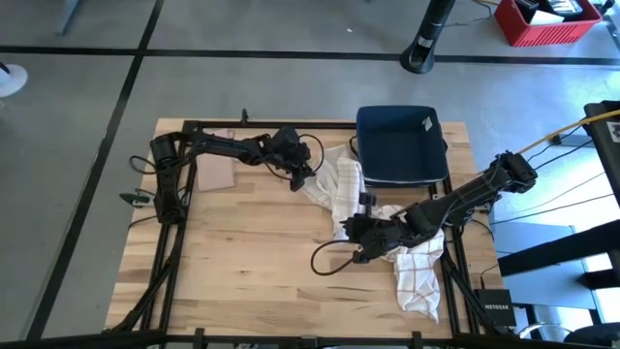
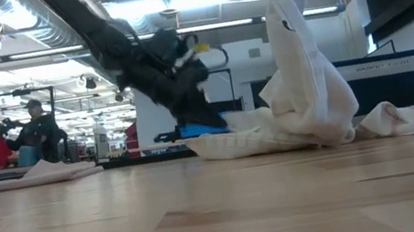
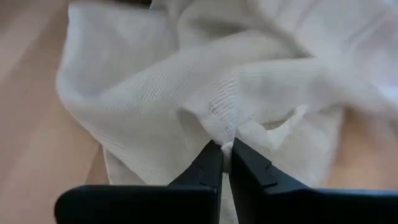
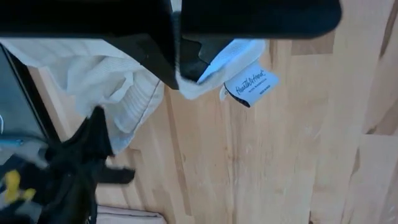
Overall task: Fold towel
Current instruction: Fold the white patterned towel
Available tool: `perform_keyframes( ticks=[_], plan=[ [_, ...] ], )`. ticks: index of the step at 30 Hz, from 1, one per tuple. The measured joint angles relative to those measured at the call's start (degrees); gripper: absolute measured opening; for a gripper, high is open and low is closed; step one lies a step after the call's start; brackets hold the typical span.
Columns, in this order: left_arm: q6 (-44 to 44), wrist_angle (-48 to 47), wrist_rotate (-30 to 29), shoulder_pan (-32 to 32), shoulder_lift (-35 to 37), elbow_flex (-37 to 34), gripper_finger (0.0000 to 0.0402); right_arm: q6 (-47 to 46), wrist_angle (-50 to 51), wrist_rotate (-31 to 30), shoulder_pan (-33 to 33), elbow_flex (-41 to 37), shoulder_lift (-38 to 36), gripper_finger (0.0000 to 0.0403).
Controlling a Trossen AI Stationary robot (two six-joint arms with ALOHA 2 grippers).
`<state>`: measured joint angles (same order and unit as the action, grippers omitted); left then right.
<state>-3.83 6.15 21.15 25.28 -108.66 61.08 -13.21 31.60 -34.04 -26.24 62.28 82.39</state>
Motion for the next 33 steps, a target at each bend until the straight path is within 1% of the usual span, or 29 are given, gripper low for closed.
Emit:
perform_keyframes(
  ticks=[3,6,8,12,14,16,18,21,25,29,33],
  plan=[
    [-1.19,-4.05,-1.59,-1.78,5.91,0.04,0.0006,0.22,1.29,-0.07,-0.07,1.36,-0.43,0.0005],
    [-2.64,-10.07,-5.20,-4.59,13.18,0.04,0.0004,1.45,2.94,-1.08,-0.08,3.52,-0.90,0.0005],
    [-4.06,-14.05,-8.66,-6.98,18.95,0.04,0.0003,2.76,4.23,-1.83,-0.52,5.06,-1.27,0.0005],
    [-4.14,-22.40,-17.04,-11.67,31.18,0.07,0.0002,6.33,6.03,-4.98,-0.55,9.42,-2.34,0.0005],
    [-1.86,-26.40,-20.55,-14.44,37.56,0.07,0.0002,8.75,5.96,-6.92,-0.42,12.18,-2.69,0.0005],
    [0.48,-28.03,-24.17,-17.45,43.99,0.07,0.0002,12.27,6.12,-9.21,-0.42,15.12,-3.29,0.0005],
    [2.55,-28.25,-27.34,-20.44,50.25,0.07,0.0002,16.11,5.77,-11.64,-0.36,18.97,-3.41,0.0005],
    [4.96,-26.20,-31.01,-23.71,58.94,0.07,0.0002,23.35,5.85,-16.90,-0.37,25.42,-3.39,0.0005],
    [6.67,-19.97,-31.89,-26.32,68.20,0.59,0.0002,30.58,4.10,-21.15,-0.37,34.57,-3.43,0.0005],
    [5.07,-16.76,-31.74,-28.28,72.05,4.37,0.0002,35.83,1.68,-24.83,-0.37,42.45,-3.45,0.0005],
    [4.89,-17.00,-31.74,-29.90,71.37,9.71,0.0002,39.45,1.06,-25.40,-0.37,49.35,-3.39,0.0005]
  ],
)
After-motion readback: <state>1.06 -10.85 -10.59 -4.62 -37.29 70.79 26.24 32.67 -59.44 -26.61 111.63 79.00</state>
